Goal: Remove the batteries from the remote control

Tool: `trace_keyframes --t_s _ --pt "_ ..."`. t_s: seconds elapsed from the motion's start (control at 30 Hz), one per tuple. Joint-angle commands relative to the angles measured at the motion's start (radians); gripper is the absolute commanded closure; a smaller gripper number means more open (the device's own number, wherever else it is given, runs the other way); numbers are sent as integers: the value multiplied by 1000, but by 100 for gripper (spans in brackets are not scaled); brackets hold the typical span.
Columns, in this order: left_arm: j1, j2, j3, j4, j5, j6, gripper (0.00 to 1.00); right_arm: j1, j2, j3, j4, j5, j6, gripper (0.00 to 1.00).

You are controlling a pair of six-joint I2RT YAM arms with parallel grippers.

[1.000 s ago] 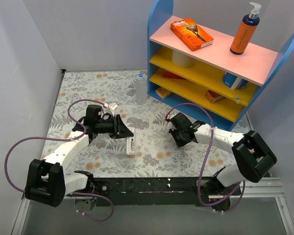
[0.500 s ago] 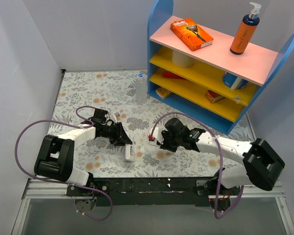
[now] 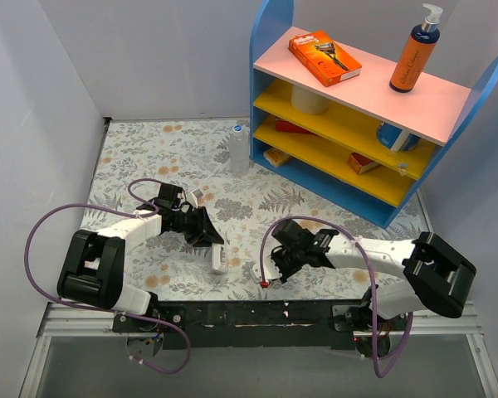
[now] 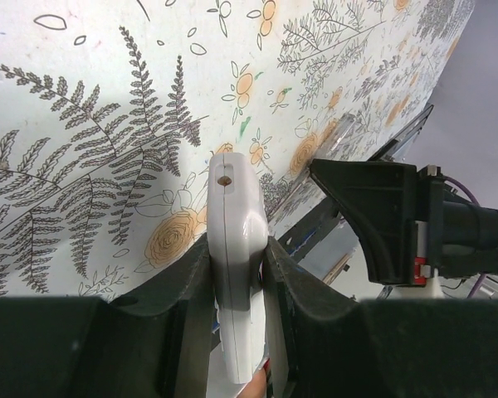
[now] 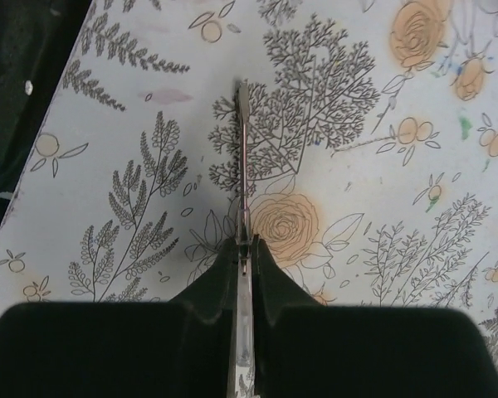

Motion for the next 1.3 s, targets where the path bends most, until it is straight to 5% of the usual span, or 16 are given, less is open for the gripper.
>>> trace_keyframes --t_s 0.0,0.1,0.23,0.27,0.5,0.7,0.97,1.07,1.2,1.27 --pt "1 -29 33 -6 0 11 100 32 40 45 -53 82 -140 88" --pt "1 -31 31 -8 0 11 100 49 48 43 -37 119 -131 72" --pt "1 -32 33 -8 -2 11 100 57 19 40 -23 107 -99 67" --pt "1 -32 31 -6 0 11 100 57 4 40 -21 101 -88 54" --pt "1 -44 31 -9 -5 11 100 52 -124 56 64 50 120 52" --pt "1 -61 30 -8 -9 9 100 52 -242 97 302 226 811 52" --pt "1 -66 30 -8 -9 9 100 49 -268 192 46 660 1566 51" --pt "1 -66 30 -6 -6 9 100 43 -299 169 -27 725 1858 53" --pt "1 -74 28 -8 -9 9 100 32 -337 126 -231 806 2225 72" --pt "1 -77 27 -8 -12 9 100 23 -358 102 -268 809 2393 64"
